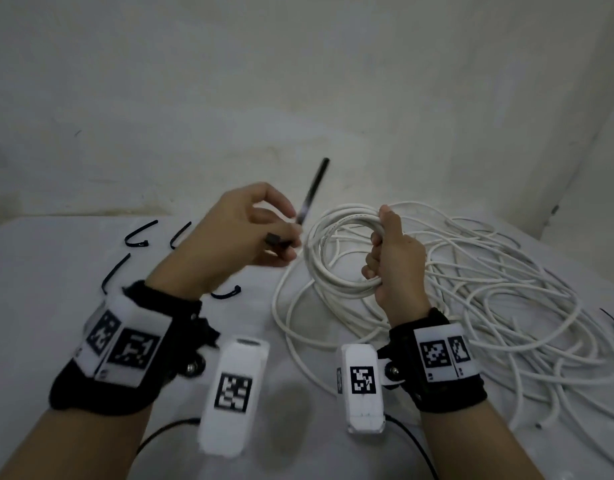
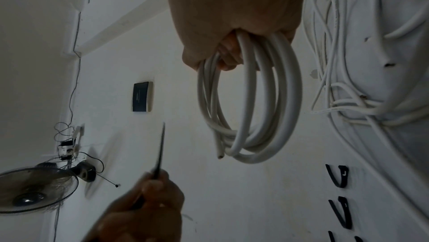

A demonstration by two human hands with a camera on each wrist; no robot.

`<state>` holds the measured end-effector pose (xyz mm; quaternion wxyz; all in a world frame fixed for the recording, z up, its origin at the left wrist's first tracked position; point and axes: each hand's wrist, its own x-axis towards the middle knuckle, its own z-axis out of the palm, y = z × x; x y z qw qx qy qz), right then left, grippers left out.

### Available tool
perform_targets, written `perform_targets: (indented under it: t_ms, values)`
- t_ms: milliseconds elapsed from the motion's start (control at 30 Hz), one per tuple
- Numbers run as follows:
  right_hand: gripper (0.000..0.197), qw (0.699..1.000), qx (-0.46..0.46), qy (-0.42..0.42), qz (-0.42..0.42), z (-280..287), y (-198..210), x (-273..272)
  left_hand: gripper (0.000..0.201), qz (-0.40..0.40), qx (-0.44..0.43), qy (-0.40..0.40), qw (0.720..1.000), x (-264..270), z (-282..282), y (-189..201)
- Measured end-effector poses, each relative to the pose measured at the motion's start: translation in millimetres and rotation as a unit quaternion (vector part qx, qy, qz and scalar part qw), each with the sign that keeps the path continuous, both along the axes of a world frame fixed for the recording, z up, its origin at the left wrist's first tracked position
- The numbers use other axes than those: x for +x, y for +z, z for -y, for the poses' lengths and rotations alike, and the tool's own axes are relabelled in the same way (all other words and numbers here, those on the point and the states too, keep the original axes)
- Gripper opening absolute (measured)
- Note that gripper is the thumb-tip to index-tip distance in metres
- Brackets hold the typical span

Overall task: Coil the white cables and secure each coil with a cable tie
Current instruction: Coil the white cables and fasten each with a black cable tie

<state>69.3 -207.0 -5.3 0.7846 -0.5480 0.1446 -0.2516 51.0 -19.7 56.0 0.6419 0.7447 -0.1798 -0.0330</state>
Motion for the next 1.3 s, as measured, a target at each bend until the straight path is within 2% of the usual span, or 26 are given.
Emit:
perform_targets:
  t_ms: [67, 133, 233, 333, 467, 567, 633, 733, 800, 1067, 1133, 1233, 1300]
  values:
    - [0.046, 1.000, -0.008, -0.009, 0.002, -1.2, -0.6, 0.6, 0.008, -0.026, 0.024, -0.054, 0.998, -15.2, 9.2, -6.5]
    - [0.046, 1.000, -0.014, -0.018, 0.008, -1.8, -0.7, 0.8, 0.005, -0.041, 0.051, -0.073, 0.995, -21.0, 16.8, -14.0]
    - [0.046, 0.999, -0.018, -0.027, 0.022, -3.6, -0.6, 0.2, 0.010, -0.034, 0.067, -0.041, 0.996, -16.9, 22.3, -23.8]
    - [0.046, 0.998, -0.036, -0.025, 0.046, -7.2, -1.2, -0.8, 0.011, -0.023, 0.032, -0.003, 0.999, -11.8, 24.7, -32.0]
    - [0.046, 0.992, -0.103, -0.013, 0.072, -14.8, -5.0, -1.7, 0.014, 0.055, -0.020, 0.066, 0.996, -7.9, 28.2, -42.6]
    - [0.040, 0.989, -0.123, 0.010, 0.086, -19.6, -5.5, -3.6, 0.013, 0.145, 0.002, 0.097, 0.985, -9.5, 32.9, -51.4]
    - [0.036, 0.990, -0.110, 0.043, 0.076, -20.4, -3.9, -4.8, 0.010, 0.172, 0.019, 0.103, 0.979, -10.9, 34.2, -55.5]
    - [0.042, 0.994, -0.058, 0.077, 0.046, -17.0, -2.1, -4.6, 0.008, 0.164, 0.038, 0.080, 0.983, -9.5, 31.9, -56.0]
    - [0.038, 0.994, -0.046, 0.088, 0.036, -15.5, -2.3, -4.3, 0.010, 0.147, 0.034, 0.061, 0.987, -8.2, 29.7, -54.7]
    - [0.034, 0.986, -0.063, 0.149, 0.031, -16.8, -3.4, -5.9, 0.013, 0.158, 0.042, 0.067, 0.984, -10.5, 28.4, -54.0]
    - [0.037, 0.989, -0.073, 0.124, 0.032, -15.2, -2.9, -5.3, 0.018, 0.161, 0.058, 0.056, 0.984, -10.2, 27.6, -53.6]
    - [0.031, 0.993, -0.079, 0.081, 0.042, -12.0, 0.0, -4.7, 0.030, 0.134, 0.073, 0.004, 0.988, -11.4, 23.1, -49.9]
    - [0.041, 0.993, -0.086, 0.056, 0.048, -9.0, 0.7, -4.4, 0.026, 0.121, 0.077, -0.020, 0.989, -14.4, 20.9, -46.3]
